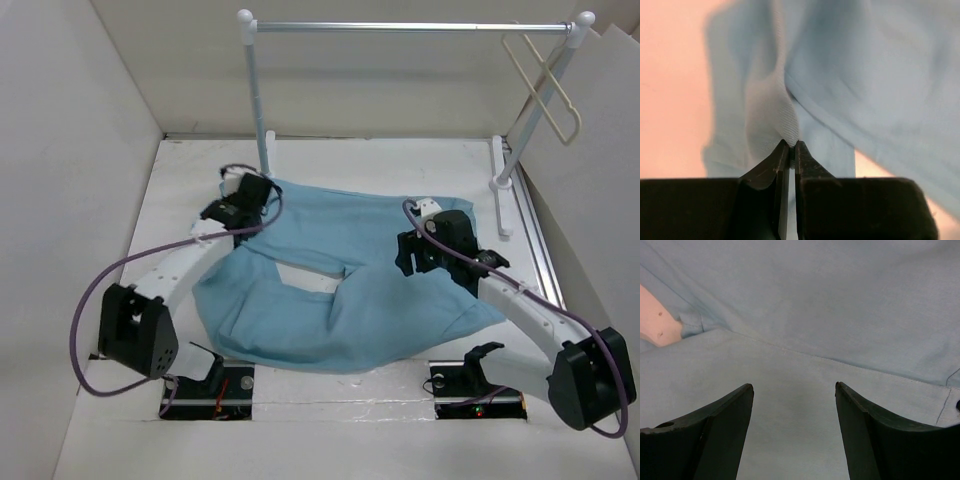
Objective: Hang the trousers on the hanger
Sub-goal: Flatten out the trousers at the center of the board.
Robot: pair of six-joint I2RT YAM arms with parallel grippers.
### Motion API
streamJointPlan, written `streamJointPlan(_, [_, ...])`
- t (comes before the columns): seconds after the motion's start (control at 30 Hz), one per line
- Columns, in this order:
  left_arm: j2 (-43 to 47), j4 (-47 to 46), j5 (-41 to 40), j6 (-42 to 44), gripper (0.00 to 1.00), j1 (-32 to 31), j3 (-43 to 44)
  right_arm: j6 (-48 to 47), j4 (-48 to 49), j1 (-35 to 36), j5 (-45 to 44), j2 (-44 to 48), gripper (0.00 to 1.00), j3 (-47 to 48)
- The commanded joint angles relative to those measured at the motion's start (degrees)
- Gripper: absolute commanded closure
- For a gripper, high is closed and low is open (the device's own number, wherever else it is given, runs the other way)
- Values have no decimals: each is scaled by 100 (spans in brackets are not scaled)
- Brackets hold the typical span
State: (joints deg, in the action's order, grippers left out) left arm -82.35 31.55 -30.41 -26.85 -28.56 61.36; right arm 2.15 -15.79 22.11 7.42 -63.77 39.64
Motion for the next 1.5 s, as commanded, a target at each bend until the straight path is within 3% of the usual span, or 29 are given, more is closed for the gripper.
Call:
streamJointPlan(0.0, [500,107,-913,372,100,954,770,-145,-73,135,145,76,29,0])
streamJointPlan(0.03, [352,-103,-896,434,100,1653,963,-145,-91,136,146,49,29,26])
streamJointPlan(0.1, [-260,-412,-643,628,100,2316,1499,-145,-134,188,207,5,29,61])
streamJointPlan(0.17, [-911,-222,-580,594,100,3003,2569,-329,-187,189,330,-13,28,123])
streamJointPlan(0.23, [-2098,559,-291,164,81,3311,3658,-382,-345,346,391,39,27,176])
streamJointPlan(0.27, [-2362,1102,-133,102,47,3391,4490,-434,-459,425,453,75,26,211])
streamJointPlan(0.3, [-2574,1229,164,110,21,3392,4681,-444,-521,504,453,75,26,272])
streamJointPlan(0.33, [-2489,1257,211,136,7,3392,4726,-470,-565,609,471,101,25,299])
streamJointPlan(0.37, [-2305,1074,177,162,1,3148,4396,-479,-591,819,453,127,26,316])
streamJointPlan(0.43, [-1506,593,333,259,1,2979,3755,-409,-548,1040,479,128,29,325])
streamJointPlan(0.53, [-329,317,948,85,15,2786,2191,-374,-390,1427,638,49,74,387])
streamJointPlan(0.57, [-48,238,1167,-21,26,2785,1326,-373,-372,1532,647,31,96,422])
streamJointPlan(0.6, [469,142,1622,-74,38,2785,882,-408,-355,1707,647,-30,100,457])
streamJointPlan(0.63, [717,-7,1844,-92,46,2785,416,-435,-320,1779,629,-74,100,509])
streamJointPlan(0.7, [1192,-35,2318,-389,72,2733,-910,-505,-319,1832,594,-162,100,571])
streamJointPlan(0.77, [1335,-174,2469,-513,71,2601,-1255,-523,-302,1832,603,-180,99,598])
streamJointPlan(0.83, [1152,-176,2664,-689,63,2269,-1329,-540,-258,1832,620,-162,86,615])
streamJointPlan(0.87, [994,-158,2568,-751,50,2267,-1311,-567,-266,1832,672,-171,70,659])
streamJointPlan(0.97, [212,-211,2340,-830,34,2214,-1259,-619,-302,1832,761,-162,50,729])
streamJointPlan(1.07, [-202,-465,1917,-1058,18,2214,-1320,-655,-381,1832,761,-75,43,703])
streamJointPlan(1.17, [-701,-729,1802,-1234,18,2266,-1408,-629,-416,1832,761,74,41,546])
streamJointPlan(1.23, [-896,-860,1793,-1287,29,2267,-1451,-576,-407,1832,761,154,41,475])
streamJointPlan(1.27, [-949,-913,1811,-1314,67,2267,-1530,-558,-398,1832,743,198,41,440])
streamJointPlan(1.3, [-915,-905,1785,-1349,94,2267,-1566,-541,-390,1771,735,268,41,413])
streamJointPlan(1.33, [-854,-722,1724,-1419,100,2267,-1549,-540,-390,1771,726,303,41,378])
streamJointPlan(1.47, [470,165,1162,-1516,100,2214,-1058,-567,-320,1604,595,330,41,264])
